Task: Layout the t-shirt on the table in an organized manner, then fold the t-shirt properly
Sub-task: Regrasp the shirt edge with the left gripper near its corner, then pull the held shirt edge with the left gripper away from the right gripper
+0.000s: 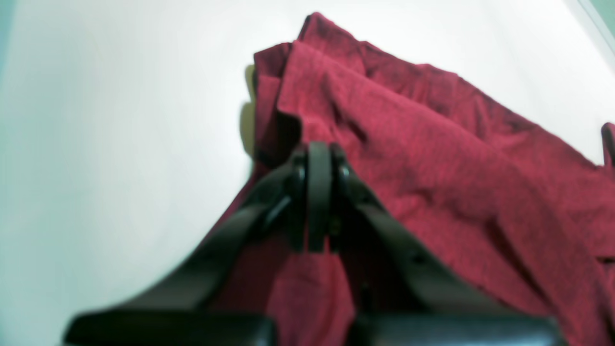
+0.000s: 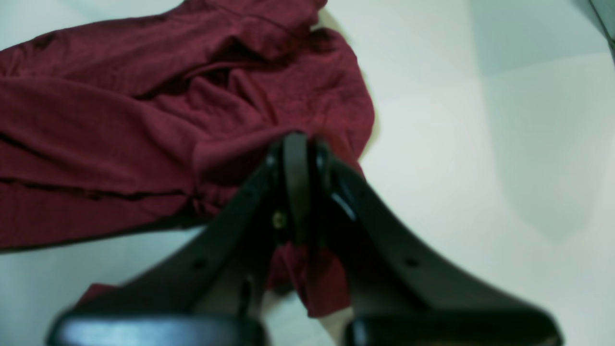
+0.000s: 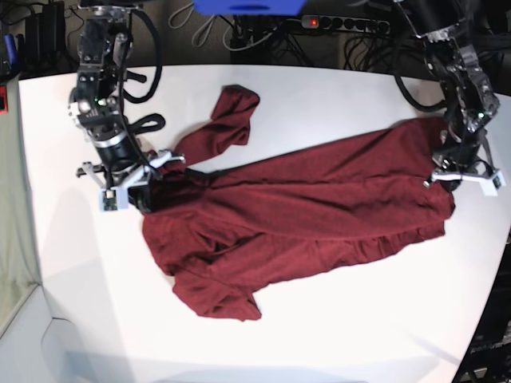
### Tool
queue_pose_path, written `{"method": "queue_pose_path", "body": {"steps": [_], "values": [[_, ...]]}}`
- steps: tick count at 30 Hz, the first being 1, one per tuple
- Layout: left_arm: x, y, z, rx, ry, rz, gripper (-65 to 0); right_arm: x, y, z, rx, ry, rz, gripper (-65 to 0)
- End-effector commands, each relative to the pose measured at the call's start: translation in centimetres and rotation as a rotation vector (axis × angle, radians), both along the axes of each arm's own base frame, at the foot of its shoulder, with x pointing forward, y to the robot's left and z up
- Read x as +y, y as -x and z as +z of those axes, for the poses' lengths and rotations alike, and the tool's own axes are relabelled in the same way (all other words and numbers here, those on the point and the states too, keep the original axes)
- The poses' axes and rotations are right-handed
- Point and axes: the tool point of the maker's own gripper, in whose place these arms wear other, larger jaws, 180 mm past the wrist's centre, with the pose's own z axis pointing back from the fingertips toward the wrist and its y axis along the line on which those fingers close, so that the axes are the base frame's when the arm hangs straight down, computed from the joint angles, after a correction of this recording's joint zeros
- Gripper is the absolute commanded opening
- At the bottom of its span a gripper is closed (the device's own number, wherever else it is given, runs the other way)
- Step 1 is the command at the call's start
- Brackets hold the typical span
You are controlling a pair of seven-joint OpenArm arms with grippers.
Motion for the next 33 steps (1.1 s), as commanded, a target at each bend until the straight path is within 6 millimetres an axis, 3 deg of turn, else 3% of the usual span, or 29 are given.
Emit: {"method": "queue_pose_path", "body": {"steps": [1, 8, 13, 18, 22, 28, 33], "values": [[0.1, -0.4, 1.6, -0.050, -0.024, -0.002, -65.0, 0.1, -0.6, 1.5, -0.058, -0.009, 0.001, -65.0], [1.2, 3.4, 3.4, -0.081, -0.054, 0.079, -65.0, -0.2, -0.7, 1.8, -0.064, -0.002, -0.003, -65.0], [0.2, 6.3, 4.0, -0.061, -0.085, 0.061, -65.0, -0.2, -0.7, 1.8, -0.064, -0.002, -0.003, -65.0], [-0.1, 7.7, 4.7, -0.066, -0.082, 0.058, -65.0, -0.2, -0.7, 1.9, -0.067, -0.002, -0.003, -65.0], [1.2, 9.1, 5.1, -0.089, -0.034, 0.107, -65.0, -0.3, -0.7, 2.9, -0.093, 0.005, -0.003, -65.0], [2.9, 10.5, 5.6, -0.094, 0.036, 0.158, -65.0, -0.5, -0.7, 4.5, -0.135, 0.026, 0.004, -65.0], [3.9, 9.4, 7.2, -0.150, 0.079, 0.184, -65.0, -0.6, -1.1, 5.4, -0.159, 0.032, 0.005, -65.0]]}}
